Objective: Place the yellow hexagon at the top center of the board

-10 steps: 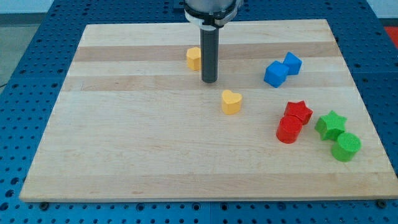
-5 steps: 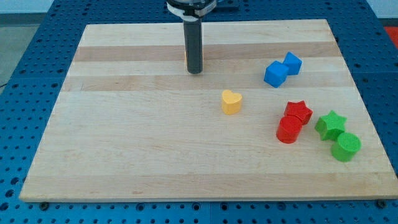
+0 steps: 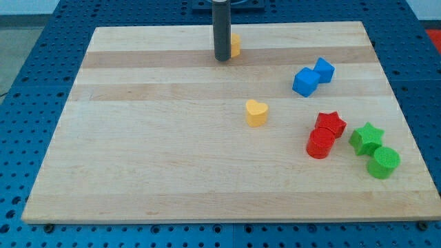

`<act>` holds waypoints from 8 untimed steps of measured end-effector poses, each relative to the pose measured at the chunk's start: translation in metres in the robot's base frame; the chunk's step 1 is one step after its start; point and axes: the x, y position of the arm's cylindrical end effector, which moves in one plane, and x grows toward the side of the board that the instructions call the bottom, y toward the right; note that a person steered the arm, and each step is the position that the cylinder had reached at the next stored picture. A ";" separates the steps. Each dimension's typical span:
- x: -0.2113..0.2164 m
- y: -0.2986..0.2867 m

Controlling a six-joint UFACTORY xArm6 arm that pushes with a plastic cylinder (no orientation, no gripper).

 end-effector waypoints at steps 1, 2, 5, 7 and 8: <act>0.000 0.000; 0.047 0.030; 0.010 0.053; 0.010 0.049; 0.010 0.044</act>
